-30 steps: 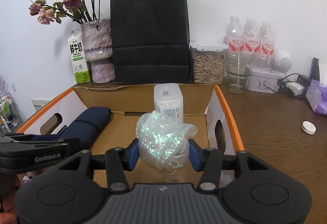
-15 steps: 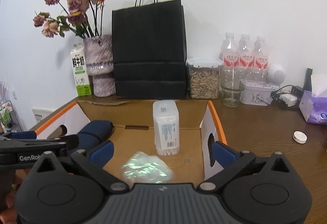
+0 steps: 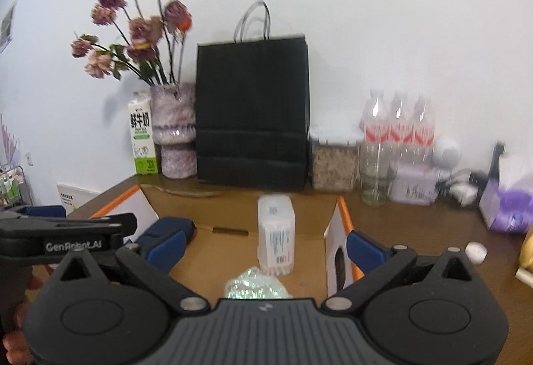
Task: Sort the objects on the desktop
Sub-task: 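Carry the orange flower and iridescent bag into the cardboard box and release, then grasp the braided black cable with the left gripper while the right gripper grasps the purple cloth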
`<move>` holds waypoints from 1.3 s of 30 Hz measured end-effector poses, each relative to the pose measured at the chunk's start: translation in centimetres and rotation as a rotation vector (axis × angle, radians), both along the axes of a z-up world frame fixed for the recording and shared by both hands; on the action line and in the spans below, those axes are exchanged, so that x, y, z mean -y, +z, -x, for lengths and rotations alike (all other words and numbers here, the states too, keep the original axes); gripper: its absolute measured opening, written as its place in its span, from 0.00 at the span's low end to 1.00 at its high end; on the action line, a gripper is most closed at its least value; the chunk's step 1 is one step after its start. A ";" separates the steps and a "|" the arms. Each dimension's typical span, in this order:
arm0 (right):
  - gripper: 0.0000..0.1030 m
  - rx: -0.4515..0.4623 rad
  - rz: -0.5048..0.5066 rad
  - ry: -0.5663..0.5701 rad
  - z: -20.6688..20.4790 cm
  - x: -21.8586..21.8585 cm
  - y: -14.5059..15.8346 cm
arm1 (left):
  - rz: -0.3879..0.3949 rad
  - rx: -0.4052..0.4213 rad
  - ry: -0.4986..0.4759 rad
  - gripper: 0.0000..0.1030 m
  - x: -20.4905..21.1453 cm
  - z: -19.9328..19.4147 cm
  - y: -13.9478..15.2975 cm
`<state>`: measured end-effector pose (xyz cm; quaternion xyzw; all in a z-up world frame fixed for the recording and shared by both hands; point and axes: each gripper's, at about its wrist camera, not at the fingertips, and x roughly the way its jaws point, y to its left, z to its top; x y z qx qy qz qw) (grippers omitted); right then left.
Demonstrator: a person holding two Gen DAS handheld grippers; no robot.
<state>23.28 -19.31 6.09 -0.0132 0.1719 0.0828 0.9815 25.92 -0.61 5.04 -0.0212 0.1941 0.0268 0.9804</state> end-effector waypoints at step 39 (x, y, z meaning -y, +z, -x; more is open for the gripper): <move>1.00 -0.162 0.019 0.014 17.9 2.7 -6.5 | -0.052 -0.151 -0.032 1.00 -4.3 17.3 -5.0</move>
